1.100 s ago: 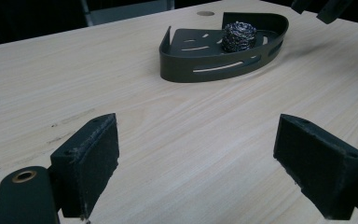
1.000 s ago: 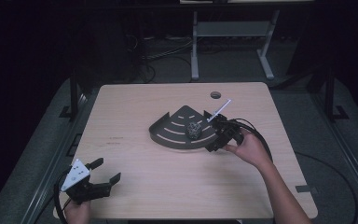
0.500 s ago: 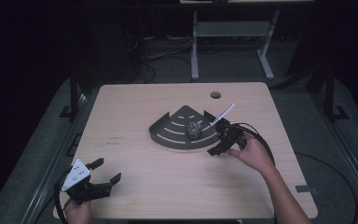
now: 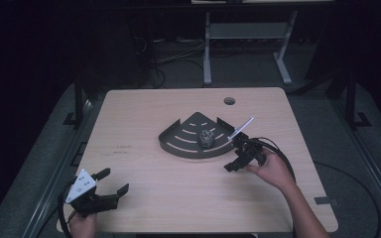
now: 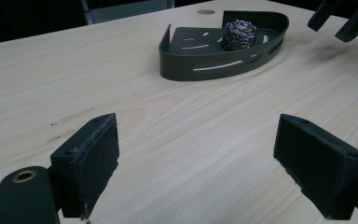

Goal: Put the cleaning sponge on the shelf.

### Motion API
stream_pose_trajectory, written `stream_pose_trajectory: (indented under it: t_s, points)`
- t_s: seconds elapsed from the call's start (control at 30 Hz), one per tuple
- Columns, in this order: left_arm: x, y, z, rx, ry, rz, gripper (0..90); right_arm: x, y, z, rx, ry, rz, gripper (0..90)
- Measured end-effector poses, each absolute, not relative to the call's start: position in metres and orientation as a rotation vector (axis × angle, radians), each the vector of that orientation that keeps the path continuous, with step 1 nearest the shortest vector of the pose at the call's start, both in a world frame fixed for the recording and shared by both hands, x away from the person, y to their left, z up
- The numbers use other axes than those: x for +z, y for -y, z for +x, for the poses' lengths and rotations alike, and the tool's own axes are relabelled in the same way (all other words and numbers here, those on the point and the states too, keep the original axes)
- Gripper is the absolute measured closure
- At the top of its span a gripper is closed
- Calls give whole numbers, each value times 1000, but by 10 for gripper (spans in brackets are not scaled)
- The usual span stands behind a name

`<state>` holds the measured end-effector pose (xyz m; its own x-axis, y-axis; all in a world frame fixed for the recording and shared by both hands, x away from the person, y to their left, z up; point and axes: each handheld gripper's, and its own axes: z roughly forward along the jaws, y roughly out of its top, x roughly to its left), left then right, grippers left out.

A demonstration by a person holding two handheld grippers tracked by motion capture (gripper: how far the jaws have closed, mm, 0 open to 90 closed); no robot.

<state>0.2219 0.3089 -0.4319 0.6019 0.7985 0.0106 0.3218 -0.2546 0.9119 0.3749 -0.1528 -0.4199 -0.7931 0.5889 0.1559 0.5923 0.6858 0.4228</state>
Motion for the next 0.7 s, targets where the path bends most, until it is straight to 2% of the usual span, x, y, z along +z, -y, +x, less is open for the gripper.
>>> stream_pose_trajectory:
  t_s: [0.7]
  points:
    - [-432, -306, 222, 598, -902, 1840, 135, -434, 177, 354, -761, 2847, -1052, 188]
